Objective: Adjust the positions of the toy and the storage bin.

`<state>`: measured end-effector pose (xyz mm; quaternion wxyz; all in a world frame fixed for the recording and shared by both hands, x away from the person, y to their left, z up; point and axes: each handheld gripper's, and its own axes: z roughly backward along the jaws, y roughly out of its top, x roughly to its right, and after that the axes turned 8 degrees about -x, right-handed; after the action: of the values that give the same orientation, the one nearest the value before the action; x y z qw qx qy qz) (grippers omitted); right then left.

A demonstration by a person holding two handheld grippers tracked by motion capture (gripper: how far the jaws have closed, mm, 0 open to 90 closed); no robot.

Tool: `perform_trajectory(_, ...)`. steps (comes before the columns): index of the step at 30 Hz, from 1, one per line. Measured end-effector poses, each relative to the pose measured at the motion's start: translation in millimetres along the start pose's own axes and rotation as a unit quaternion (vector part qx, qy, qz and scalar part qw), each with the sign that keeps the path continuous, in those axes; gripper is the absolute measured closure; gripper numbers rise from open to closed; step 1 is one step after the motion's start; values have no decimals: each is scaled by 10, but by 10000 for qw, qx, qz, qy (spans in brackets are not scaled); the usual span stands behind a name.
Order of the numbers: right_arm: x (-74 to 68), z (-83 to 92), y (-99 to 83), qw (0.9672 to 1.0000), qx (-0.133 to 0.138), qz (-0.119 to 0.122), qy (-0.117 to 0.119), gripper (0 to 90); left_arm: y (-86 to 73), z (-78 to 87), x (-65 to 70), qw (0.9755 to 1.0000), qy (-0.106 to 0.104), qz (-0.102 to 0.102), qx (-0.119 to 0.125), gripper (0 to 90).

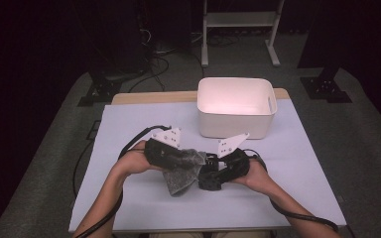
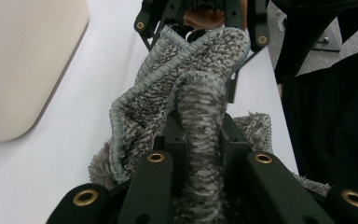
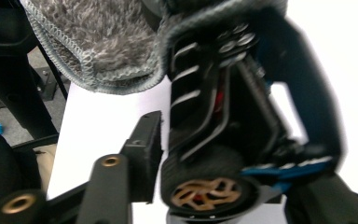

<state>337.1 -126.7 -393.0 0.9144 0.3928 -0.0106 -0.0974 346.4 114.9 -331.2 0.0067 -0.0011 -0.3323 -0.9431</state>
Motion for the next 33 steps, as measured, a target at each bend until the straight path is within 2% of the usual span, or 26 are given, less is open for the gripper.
perform_trajectory(7, -49, 29, -14, 9999, -32, 89, -139, 559, 190, 32, 2, 9998, 81, -175, 8, 783)
perform_trajectory(13, -64, 30, -8, 9998, -63, 131, -170, 559, 338, -3, -14, 9996, 1, -286, -49, 783)
perform_trajectory(18, -56, 60, -51, 9998, -17, 66, -180, 560, 267, -43, -17, 9997, -34, -210, -122, 782)
perform_trajectory(22, -51, 63, -64, 9998, 16, 32, -173, 560, 159, -39, -20, 9995, 41, -110, -303, 781)
perform_trajectory(26, -39, 57, -63, 9999, 25, 22, -149, 560, 97, -12, -30, 9996, 83, -52, -278, 781)
perform_trajectory(30, -42, 44, -41, 9999, -11, 60, -150, 560, 144, 53, -26, 9999, 39, -72, -143, 781)
perform_trajectory(33, -60, 28, -18, 9998, -38, 107, -171, 560, 246, 71, -1, 9998, 35, -192, -108, 781)
